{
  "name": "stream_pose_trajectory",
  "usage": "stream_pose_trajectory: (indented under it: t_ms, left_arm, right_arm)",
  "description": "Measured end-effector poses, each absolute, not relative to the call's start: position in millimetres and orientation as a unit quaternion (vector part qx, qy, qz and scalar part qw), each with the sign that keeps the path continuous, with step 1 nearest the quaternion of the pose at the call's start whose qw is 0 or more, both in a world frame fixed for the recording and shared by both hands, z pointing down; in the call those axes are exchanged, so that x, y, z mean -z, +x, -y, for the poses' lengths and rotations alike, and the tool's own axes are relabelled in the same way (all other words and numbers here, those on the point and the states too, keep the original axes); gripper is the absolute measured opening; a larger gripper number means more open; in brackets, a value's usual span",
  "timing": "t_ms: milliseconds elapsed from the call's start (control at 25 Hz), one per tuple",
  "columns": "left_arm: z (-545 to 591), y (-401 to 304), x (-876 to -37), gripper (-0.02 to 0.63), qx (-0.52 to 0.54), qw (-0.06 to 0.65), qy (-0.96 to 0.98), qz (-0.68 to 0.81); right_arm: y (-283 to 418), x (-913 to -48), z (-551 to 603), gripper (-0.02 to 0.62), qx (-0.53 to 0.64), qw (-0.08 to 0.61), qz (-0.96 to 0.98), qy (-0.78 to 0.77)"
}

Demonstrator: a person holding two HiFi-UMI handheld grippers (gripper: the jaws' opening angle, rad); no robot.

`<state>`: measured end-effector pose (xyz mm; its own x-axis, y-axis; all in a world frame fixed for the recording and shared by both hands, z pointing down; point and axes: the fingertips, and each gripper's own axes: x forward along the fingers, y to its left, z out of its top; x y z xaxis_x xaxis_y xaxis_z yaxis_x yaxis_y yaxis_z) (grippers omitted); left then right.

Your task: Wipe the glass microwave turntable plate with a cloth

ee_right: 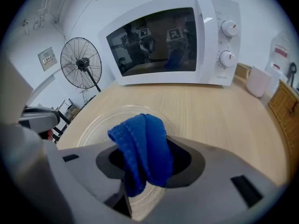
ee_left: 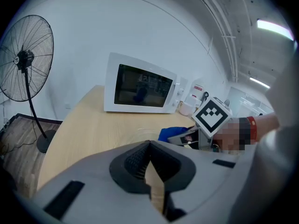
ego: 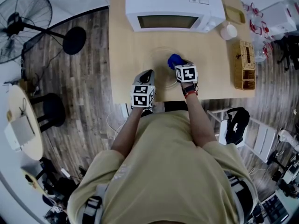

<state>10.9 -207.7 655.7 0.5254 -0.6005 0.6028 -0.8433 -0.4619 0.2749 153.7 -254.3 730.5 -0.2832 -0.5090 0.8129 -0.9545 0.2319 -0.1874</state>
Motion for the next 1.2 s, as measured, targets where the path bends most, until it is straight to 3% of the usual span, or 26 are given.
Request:
stream_pose_trajectory:
  t_ms: [760, 960, 1200]
  left_arm:
    - [205, 0, -658, 0.019, -0.210, 0.286, 0.820, 0.448]
    - [203, -13, -662, 0.019, -0.211, 0.291, 0.815, 0.455]
    - [195, -31, -665, 0.019, -0.216, 0.288, 0.807, 0.468]
  right_arm:
    - [176, -730, 246, 0.189, -0.354, 0.317, 0.695, 0.540]
    - [155, -725, 241, 0.190, -0.380, 0.269, 0.717, 0.519]
    - [95, -719, 235, 0.192, -0.382, 0.277, 0.751, 0.461]
